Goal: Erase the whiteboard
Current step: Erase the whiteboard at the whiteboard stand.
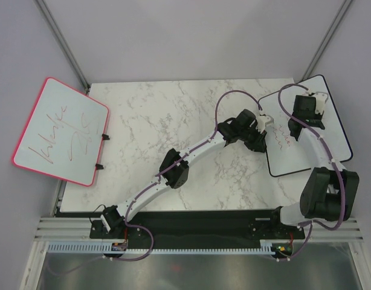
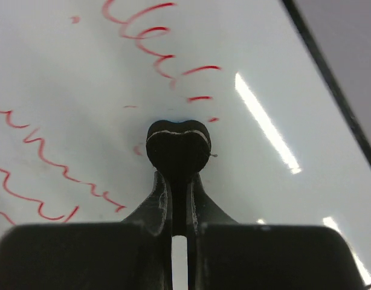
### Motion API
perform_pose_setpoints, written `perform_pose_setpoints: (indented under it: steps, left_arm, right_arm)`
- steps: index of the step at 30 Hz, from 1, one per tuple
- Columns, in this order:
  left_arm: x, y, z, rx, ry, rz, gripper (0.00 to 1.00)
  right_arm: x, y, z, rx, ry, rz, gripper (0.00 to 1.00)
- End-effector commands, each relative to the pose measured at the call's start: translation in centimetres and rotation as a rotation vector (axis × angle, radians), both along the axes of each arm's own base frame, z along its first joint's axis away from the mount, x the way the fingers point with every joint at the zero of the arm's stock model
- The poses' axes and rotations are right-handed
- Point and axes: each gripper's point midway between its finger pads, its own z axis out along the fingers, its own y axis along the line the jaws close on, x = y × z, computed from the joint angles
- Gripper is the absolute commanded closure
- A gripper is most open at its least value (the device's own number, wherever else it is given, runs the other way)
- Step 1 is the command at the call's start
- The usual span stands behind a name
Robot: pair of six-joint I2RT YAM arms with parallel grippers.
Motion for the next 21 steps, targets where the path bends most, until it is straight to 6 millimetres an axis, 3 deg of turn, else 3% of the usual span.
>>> perform_pose_setpoints:
  steps: [1,5,11,14,16,19,21]
  left_arm:
    - [0.9,1.6,-1.8,0.077,0.084,0.104,0.98]
    - [0.8,1.5,-1.9,0.078,0.081,0.101,0.98]
    - [0.8,1.5,-1.9,0.079,0.079,0.103,0.98]
    - [0.8,1.5,-2.0,0.080,0.080,0.103,0.98]
    - [0.8,1.5,-1.9,0.079,0.079,0.103,0.98]
    - [0.7,1.5,-1.9,0.079,0.083,0.102,0.98]
    - [0.8,1.5,-1.9,0.079,0.083,0.103,0.98]
  right_arm:
    - [-3.2,-2.7,2.2,-0.006,-0.081,-0.133,1.00]
    - [-3.8,-3.6,3.1,-0.018,-0.121,-0.171,1.00]
    - [-1.5,-3.3,3.0,-0.035,-0.108,-0.113,1.00]
    - [1.1,-1.9,1.0,0.010,-0.082,-0.043,1.00]
    - [2.3,0.1,-1.3,0.043,-0.024,0.011,1.00]
    - [3.3,3.4,-4.1,0.076,0.029,0.079,1.00]
    - [3.6,4.2,-5.1,0.097,0.033,0.085,1.00]
